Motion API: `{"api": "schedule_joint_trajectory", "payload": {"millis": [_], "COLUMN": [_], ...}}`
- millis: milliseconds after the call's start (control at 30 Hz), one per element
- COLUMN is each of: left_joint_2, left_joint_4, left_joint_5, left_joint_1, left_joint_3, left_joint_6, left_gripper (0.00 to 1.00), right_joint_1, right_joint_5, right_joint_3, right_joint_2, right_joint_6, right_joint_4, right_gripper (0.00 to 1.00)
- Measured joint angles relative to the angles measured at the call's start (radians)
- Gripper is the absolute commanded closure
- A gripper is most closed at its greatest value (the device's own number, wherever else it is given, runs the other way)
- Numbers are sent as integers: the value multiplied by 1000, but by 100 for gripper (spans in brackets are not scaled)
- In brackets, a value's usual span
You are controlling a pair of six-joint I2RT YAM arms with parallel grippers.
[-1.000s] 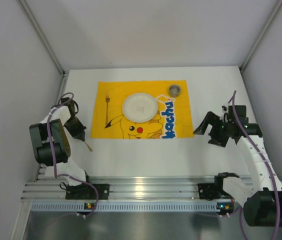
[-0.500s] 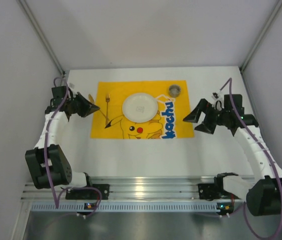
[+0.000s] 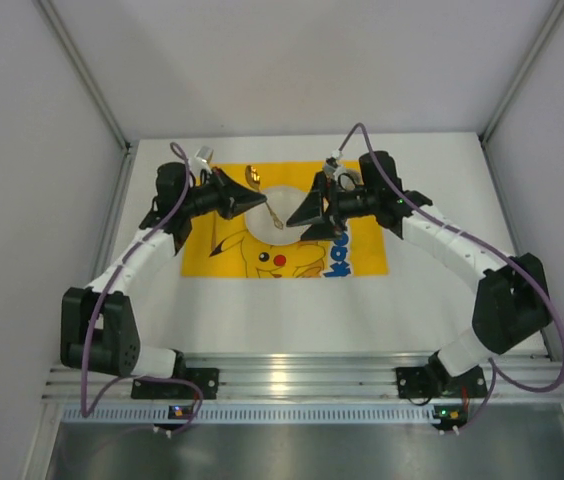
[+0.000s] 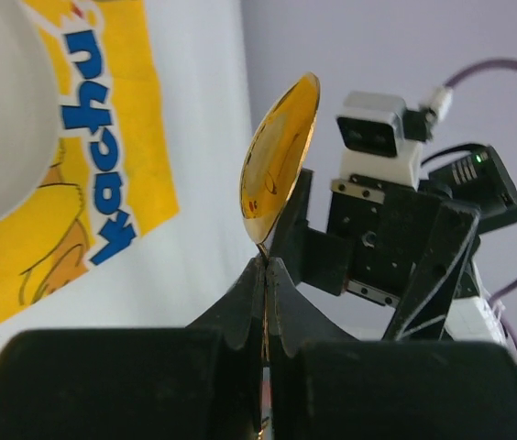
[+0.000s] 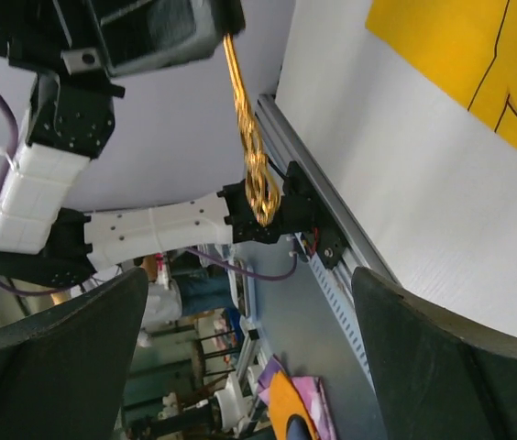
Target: Set the dinner table for one person
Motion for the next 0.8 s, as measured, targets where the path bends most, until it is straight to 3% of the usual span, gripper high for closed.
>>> {"api": "schedule_joint_trajectory", "payload": {"millis": [167,267,300,367,400,500,667,800], "left_joint_2": [0,0,2,6,11,29,58,74], "left_joint_4": [127,164,174,189,195,208,210,173], "left_joint_5": [-24,-43,-47,-53,-54,-60,-63,-64], "left_joint_1": [-96,-118,-125,-134,-138,-148,-153,-160], "left_joint_3": [-13,-15,-15,-15,-15,-15,-14,-2], "left_joint_6": [-94,-123,-130,-138,-140,-148,-158,-124], "left_gripper": [100,100,100,100,100,100,99,78], "right_joint_1": [4,4,4,4,4,4,0,-18], "right_joint_5": [-8,-7,-7,-8,-10,-10,-6,-7], "right_joint_3": [64,67,67,67,67,64,39,10], "right_joint_2": [89,106,107,107,107,107,105,101], "right_joint_6": [69,95,101,112,119,130,131,131], "right_joint_4": [85,107,113,125,130,151,185,190], "right_gripper": [17,31,48,64,79,100,100,100]}}
